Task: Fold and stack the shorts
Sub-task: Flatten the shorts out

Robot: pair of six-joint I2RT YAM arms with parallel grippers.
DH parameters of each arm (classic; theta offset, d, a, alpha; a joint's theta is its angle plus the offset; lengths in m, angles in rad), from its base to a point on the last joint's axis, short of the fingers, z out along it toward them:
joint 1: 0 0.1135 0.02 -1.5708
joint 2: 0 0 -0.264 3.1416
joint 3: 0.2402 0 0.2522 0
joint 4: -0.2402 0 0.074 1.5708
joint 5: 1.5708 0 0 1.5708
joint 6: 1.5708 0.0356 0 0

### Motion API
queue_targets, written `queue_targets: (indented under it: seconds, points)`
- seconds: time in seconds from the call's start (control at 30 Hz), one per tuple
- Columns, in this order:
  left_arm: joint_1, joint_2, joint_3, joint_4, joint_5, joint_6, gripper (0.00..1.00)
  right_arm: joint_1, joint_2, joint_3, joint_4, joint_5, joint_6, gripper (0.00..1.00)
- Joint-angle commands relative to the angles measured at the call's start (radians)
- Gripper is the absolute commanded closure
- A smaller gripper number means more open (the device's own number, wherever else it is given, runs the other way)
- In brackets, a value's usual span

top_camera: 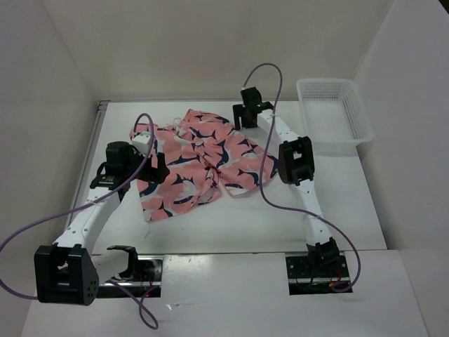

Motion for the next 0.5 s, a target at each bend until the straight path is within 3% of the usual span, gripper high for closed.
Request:
queue_targets:
  seconds: [0.0,0.07,0.17,0.2,0.37,0.4,0.47]
  points:
    - [-0.001,-0.042,-0.019,0.029,0.000,0.004,0.00,0.030,-0.173,-0.130,-0.084,-0.218,-0.074,0.16]
    - [-0.001,-0.051,-0.028,0.052,0.000,0.004,0.00,0.030,-0.245,-0.257,-0.093,-0.264,-0.095,0.16]
    - [-0.001,-0.072,-0.053,0.072,0.000,0.004,0.00,0.030,-0.364,-0.461,-0.084,-0.316,-0.142,0.24]
    - [-0.001,-0.073,-0.063,0.072,0.000,0.004,0.00,0.040,-0.400,-0.578,-0.074,-0.316,-0.152,0.35]
    - [-0.001,-0.082,-0.074,0.081,0.009,0.004,0.00,0.108,-0.673,-0.999,0.010,-0.278,-0.283,0.60]
    - [-0.001,-0.091,-0.083,0.081,0.010,0.004,0.00,0.161,-0.783,-1.148,0.024,-0.278,-0.304,0.64]
    - [-0.001,-0.091,-0.083,0.092,0.010,0.004,0.00,0.226,-0.886,-1.283,0.045,-0.284,-0.348,0.71]
